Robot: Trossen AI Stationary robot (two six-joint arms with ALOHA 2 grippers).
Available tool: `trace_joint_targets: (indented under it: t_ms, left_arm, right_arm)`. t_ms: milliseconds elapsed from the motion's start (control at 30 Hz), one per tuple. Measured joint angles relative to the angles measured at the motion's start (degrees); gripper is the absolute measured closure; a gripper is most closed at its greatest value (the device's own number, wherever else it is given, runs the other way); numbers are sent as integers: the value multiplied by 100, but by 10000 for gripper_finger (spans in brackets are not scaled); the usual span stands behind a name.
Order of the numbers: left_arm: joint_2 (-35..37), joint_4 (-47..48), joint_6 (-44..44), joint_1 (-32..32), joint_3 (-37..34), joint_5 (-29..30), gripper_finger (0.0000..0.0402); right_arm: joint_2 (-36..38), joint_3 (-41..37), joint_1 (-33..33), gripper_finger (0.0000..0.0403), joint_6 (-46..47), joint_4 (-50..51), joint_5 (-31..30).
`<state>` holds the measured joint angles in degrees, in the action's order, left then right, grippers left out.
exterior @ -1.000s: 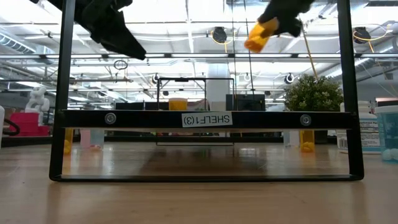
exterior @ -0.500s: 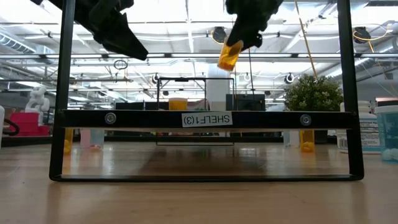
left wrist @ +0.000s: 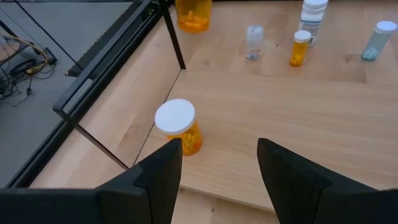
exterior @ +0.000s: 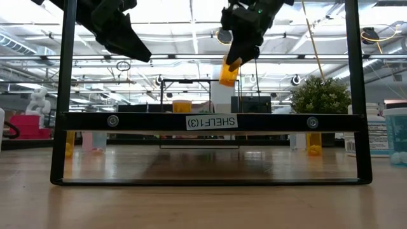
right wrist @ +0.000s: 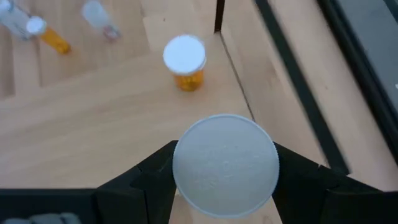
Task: Pick and place medicine bottles onto shelf by color
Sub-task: Put the big orange medicine bottle on the shelf
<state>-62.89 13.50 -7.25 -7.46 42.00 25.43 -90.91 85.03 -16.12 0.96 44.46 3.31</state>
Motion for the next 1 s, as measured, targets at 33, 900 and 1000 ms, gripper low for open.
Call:
trace_joint_targets:
  t_ms: [33,900,1000]
  left_arm:
    - [0,0,0,0,0,0,192]
    - [0,-3,73,0,0,-4,192]
    - [0,-4,54,0,0,-4,192]
  right_arm:
    - [0,-23,0,191,-17,30,0]
    - [-1208,-65,-92,190,-79,-726,284]
    - [-1215,-65,-92,190,-16,-741,279]
